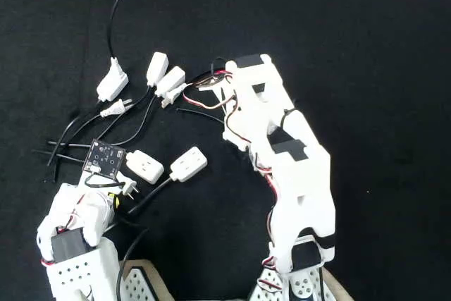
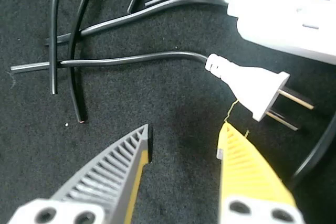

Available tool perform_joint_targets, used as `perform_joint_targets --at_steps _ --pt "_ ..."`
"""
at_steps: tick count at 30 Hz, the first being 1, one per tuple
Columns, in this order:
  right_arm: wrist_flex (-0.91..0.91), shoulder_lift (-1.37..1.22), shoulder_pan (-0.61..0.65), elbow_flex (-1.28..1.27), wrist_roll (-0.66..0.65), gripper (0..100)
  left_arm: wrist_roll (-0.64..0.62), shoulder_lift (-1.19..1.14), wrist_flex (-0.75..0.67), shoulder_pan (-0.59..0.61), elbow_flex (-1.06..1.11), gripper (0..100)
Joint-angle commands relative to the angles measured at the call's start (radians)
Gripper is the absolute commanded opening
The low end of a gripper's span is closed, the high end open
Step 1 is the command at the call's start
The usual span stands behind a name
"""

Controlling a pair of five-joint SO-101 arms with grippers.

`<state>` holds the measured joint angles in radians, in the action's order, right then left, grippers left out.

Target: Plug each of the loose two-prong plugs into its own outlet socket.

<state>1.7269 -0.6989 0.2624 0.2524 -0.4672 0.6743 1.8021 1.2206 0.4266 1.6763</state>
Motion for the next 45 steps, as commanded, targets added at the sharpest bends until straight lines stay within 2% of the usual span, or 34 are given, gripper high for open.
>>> perform_joint_targets --at_steps 1,20,25,31,36,41,45 --pt "0.037 -0.004 -0.02 0.038 -0.008 20.8 0.006 0.005 -0.017 0.007 -0.001 21" --pt "0.037 -0.004 -0.041 -0.002 -0.008 20.5 0.006 0.005 -0.017 0.007 -0.001 21" --pt "0.037 -0.007 -0.038 -0.002 -0.014 10.5 0.006 0.005 -0.017 0.007 -0.001 21" --pt "0.037 -0.007 -0.04 -0.004 -0.025 10.2 0.006 0.005 -0.017 0.007 -0.001 21" --pt "0.035 -0.001 -0.034 0.007 -0.021 4.4 0.006 0.005 -0.017 0.007 -0.001 21" --pt "0.038 0.008 -0.035 0.042 0.057 2.8 0.008 0.005 -0.018 0.007 -0.001 21" --pt "0.037 0.127 -0.006 -0.036 0.089 2.1 0.008 0.005 -0.018 0.007 -0.001 21"
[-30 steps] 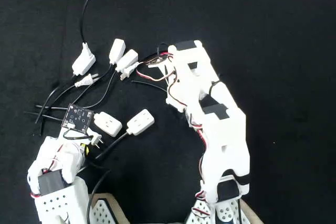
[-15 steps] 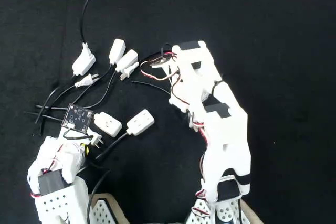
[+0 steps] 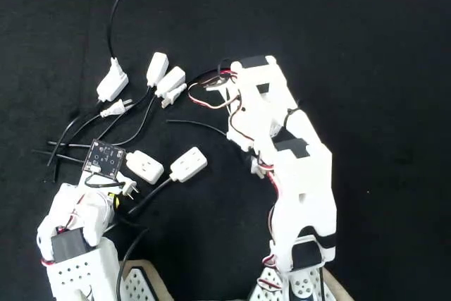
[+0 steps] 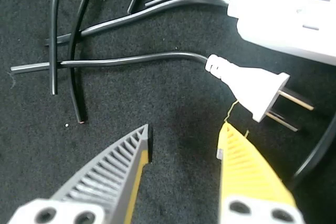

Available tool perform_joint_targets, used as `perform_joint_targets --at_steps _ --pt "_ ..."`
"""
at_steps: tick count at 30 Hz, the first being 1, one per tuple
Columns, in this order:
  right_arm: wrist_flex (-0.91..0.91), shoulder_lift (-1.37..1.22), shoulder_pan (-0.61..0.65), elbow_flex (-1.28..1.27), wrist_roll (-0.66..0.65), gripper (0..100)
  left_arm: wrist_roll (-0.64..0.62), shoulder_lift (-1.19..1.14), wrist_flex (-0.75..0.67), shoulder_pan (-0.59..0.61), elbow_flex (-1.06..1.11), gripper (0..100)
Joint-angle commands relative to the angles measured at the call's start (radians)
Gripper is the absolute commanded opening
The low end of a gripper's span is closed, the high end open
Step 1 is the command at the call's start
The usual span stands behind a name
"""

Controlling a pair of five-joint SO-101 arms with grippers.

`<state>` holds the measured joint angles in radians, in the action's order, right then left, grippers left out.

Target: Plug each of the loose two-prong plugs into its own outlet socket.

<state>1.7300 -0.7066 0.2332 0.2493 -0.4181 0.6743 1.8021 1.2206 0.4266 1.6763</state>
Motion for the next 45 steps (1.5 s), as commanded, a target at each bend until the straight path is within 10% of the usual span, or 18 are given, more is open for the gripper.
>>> perform_joint_targets --at_steps 1,14,33,45 --pt "0.031 0.185 0.038 -0.067 0.052 2.1 0.008 0.005 -0.018 0.007 0.001 21" --pt "-0.132 0.862 0.095 -0.3 0.328 1.5 0.008 0.005 -0.018 0.007 0.001 21" --pt "-1.557 1.474 0.299 -1.572 0.477 1.1 0.008 0.005 -0.018 0.007 0.001 21" --pt "-1.93 1.472 0.331 -1.802 0.436 1.1 0.008 0.005 -0.017 0.007 0.001 21"
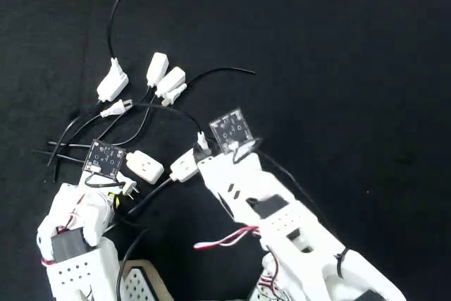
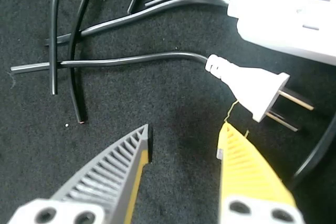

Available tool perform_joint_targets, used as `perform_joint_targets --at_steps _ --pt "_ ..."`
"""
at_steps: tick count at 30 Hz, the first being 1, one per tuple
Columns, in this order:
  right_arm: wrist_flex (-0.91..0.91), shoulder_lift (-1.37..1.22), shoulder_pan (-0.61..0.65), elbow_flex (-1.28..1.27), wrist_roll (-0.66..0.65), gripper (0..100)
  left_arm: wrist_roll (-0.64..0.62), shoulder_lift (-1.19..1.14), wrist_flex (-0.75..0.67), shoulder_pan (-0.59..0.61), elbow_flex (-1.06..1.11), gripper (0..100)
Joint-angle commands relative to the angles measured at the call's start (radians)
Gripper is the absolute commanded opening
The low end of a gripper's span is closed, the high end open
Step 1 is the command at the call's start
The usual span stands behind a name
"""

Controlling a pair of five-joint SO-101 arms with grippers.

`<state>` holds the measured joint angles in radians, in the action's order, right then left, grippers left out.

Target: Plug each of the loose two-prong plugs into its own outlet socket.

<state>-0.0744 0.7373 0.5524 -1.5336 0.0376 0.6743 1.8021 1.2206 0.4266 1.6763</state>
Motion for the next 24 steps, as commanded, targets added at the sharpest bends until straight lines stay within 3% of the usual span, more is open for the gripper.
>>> perform_joint_targets --at_steps 1,6,14,24 --pt "-0.146 0.028 0.012 -0.027 -0.038 1.1 0.008 0.005 -0.015 0.007 0.001 21" --pt "-0.178 -0.091 0.014 0.012 -0.054 1.1 0.006 0.005 -0.012 -0.01 -0.001 21" --pt "-0.4 -0.346 0.049 0.058 -0.086 1.1 0.008 0.005 -0.015 -0.018 0.001 21" --pt "-0.397 -0.151 0.063 -0.004 -0.098 1.1 0.009 0.005 -0.017 -0.021 0.002 21"
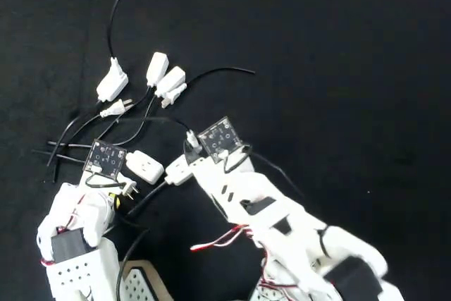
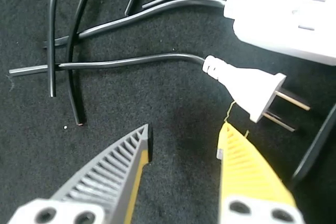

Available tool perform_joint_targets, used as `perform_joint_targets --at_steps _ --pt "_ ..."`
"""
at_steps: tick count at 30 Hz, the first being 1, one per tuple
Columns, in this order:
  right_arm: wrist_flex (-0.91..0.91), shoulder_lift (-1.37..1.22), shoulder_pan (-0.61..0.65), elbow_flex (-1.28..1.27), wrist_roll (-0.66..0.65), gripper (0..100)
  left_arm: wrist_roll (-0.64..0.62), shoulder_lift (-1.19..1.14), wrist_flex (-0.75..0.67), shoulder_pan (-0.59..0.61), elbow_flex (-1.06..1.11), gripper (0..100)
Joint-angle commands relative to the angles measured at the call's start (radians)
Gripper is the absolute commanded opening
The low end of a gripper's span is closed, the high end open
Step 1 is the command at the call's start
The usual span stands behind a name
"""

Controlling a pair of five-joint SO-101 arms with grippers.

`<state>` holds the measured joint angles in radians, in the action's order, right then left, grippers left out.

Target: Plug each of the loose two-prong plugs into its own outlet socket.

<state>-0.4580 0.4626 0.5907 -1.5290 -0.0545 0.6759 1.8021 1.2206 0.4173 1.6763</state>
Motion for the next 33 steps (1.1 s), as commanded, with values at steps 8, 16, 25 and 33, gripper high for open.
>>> perform_joint_targets --at_steps 8,16,25,33 --pt "0.213 0.193 0.068 -0.008 0.04 1.1 0.008 0.005 -0.012 -0.012 0.002 21" --pt "0.207 0.128 0.066 -0.002 0.043 1.1 0.008 0.005 -0.012 -0.012 0.002 21" --pt "0.012 -0.025 0.052 -0.002 0.043 1.1 0.008 0.005 -0.011 -0.012 0.002 21" --pt "-0.103 -0.104 0.028 -0.001 0.043 1.1 0.008 0.005 -0.012 -0.013 0.002 21"
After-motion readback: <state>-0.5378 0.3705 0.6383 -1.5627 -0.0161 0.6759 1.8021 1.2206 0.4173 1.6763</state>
